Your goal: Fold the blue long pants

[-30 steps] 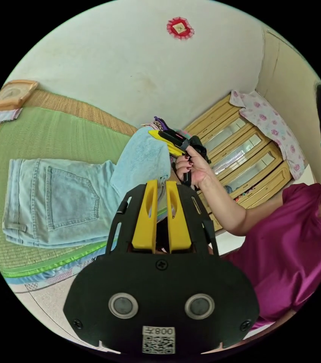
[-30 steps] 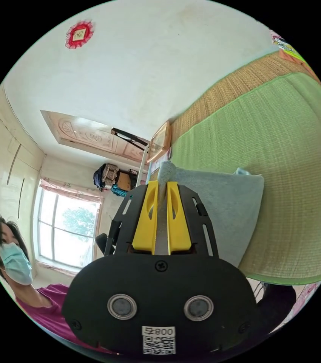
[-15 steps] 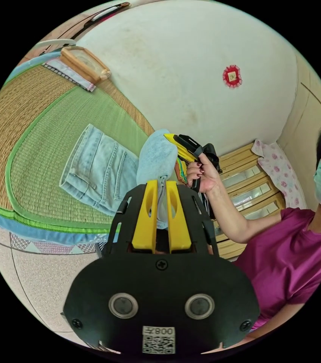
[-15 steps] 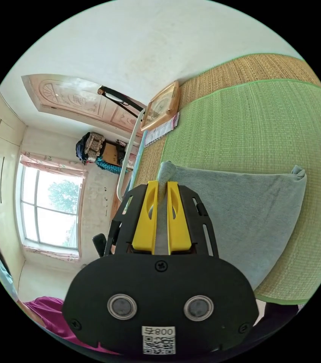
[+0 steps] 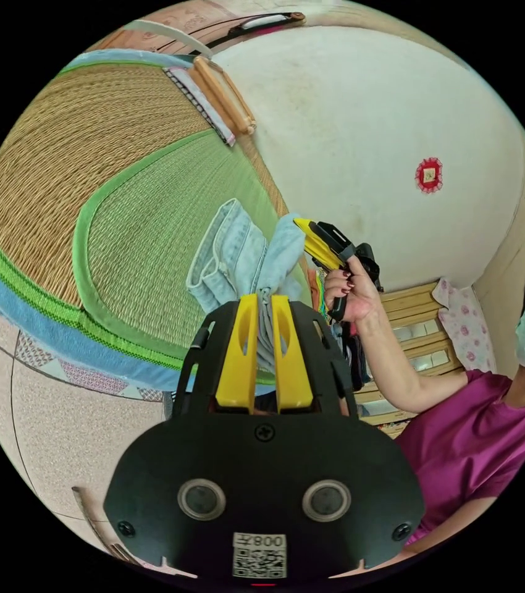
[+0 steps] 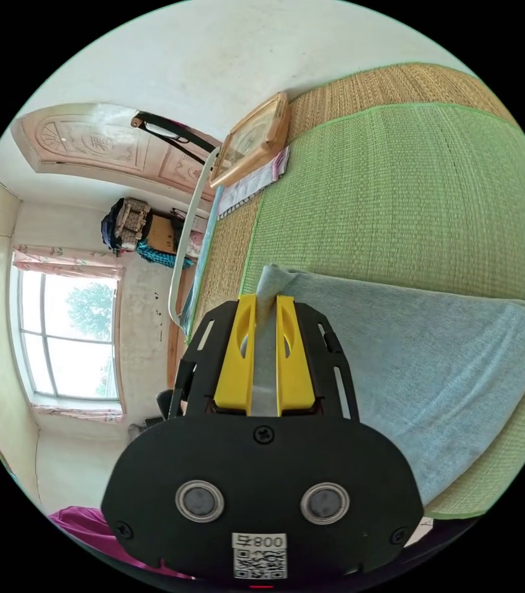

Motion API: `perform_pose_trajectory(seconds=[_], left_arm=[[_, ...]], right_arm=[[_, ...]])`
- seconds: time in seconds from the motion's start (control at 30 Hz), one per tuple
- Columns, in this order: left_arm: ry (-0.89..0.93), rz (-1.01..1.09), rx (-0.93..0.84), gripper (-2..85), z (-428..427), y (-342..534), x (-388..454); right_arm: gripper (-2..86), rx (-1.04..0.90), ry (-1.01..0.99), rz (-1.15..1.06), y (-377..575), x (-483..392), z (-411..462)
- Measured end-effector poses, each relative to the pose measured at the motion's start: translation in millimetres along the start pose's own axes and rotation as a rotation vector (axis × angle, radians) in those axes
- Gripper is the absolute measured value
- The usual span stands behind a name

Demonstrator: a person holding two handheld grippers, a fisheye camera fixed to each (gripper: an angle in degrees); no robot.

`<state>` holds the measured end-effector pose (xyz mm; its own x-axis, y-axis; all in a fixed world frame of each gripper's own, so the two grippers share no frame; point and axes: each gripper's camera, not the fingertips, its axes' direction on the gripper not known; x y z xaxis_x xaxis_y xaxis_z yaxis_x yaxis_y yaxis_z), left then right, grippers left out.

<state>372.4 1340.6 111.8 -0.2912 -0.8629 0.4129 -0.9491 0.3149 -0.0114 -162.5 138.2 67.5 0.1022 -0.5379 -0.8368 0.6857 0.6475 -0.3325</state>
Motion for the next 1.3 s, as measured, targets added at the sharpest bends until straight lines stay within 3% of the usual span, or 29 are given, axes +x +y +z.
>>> perform_pose_trajectory(seconds=[0.47, 0.7, 0.87, 1.03, 1.3], left_arm=[[-0.033, -0.101, 0.084, 3.5, 12, 96, -54], [-0.154, -0.014, 0.231, 1.1, 0, 135, -11], [-0.281, 0.140, 0.073, 0.2, 44, 129, 34], [-0.455, 0.139, -0.052, 0.1, 89, 123, 42], [-0.500, 0.219, -0.068, 0.1, 112, 127, 65]], right_arm=[[5.5, -0.094, 0.081, -0.140, -70, -92, 23], [0.8, -0.126, 0.069, -0.339, -76, -149, 3], [0.2, -0.109, 0.181, -0.416, -93, -180, -8], [0.2, -0.173, 0.348, -0.486, -119, -215, 31], [0.2, -0.229, 0.481, -0.646, -114, -241, 71]])
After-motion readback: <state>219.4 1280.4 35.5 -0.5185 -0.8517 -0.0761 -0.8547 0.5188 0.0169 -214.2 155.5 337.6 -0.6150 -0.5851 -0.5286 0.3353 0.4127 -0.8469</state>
